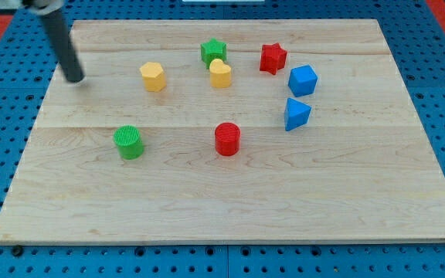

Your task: Move the green circle below the yellow hexagon

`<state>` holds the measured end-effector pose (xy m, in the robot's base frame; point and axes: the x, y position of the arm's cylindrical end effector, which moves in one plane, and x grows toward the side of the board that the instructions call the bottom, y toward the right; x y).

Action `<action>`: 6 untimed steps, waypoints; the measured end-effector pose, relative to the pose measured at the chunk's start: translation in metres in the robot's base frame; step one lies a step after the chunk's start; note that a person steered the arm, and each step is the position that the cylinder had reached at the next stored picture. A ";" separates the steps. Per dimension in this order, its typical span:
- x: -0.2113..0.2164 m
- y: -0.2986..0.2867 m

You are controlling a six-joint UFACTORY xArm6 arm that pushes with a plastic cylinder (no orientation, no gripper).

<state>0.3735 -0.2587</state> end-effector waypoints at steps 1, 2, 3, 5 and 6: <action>0.073 0.026; 0.135 0.095; 0.138 0.107; 0.073 0.155; 0.078 0.176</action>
